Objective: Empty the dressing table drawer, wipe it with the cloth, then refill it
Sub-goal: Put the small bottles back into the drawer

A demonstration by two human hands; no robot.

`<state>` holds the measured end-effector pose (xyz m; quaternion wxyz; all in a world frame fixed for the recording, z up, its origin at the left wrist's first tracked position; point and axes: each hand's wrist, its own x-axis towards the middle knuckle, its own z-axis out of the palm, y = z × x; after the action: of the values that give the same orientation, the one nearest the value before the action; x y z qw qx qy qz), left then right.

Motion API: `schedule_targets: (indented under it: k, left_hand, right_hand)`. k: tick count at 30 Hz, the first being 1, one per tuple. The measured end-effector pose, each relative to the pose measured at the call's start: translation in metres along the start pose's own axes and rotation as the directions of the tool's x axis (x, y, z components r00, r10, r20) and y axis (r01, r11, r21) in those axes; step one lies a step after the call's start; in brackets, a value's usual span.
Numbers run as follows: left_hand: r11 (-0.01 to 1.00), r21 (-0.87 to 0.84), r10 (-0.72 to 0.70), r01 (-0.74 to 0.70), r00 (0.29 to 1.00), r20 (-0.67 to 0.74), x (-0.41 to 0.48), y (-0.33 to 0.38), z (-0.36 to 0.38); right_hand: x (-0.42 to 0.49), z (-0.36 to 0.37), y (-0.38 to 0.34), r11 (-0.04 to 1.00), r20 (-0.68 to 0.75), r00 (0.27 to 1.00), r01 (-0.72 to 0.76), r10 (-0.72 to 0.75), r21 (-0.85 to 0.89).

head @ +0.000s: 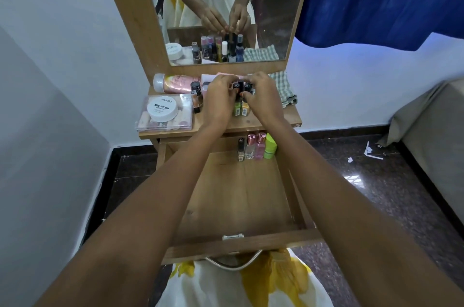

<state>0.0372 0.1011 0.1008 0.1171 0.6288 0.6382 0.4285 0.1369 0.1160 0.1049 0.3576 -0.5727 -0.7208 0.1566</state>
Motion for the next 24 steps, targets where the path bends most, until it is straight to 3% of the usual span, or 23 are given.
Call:
schedule_targets:
  k: [11, 24]
  left_hand:
    - [0.999, 0.037, 0.009, -0.012, 0.998, 0.069, 0.005, 0.001, 0.002]
    - [1.0, 0.004, 0.003, -0.003, 0.997, 0.082, -0.035, 0.012, -0.018]
  right_hand:
    - [0.003, 0.002, 0.003, 0.998, -0.04, 0.998, -0.045, 0.047, 0.052]
    - [-0.037, -0.018, -0.007, 0.987, 0.033, 0.999, -0.045, 0.04, 0.156]
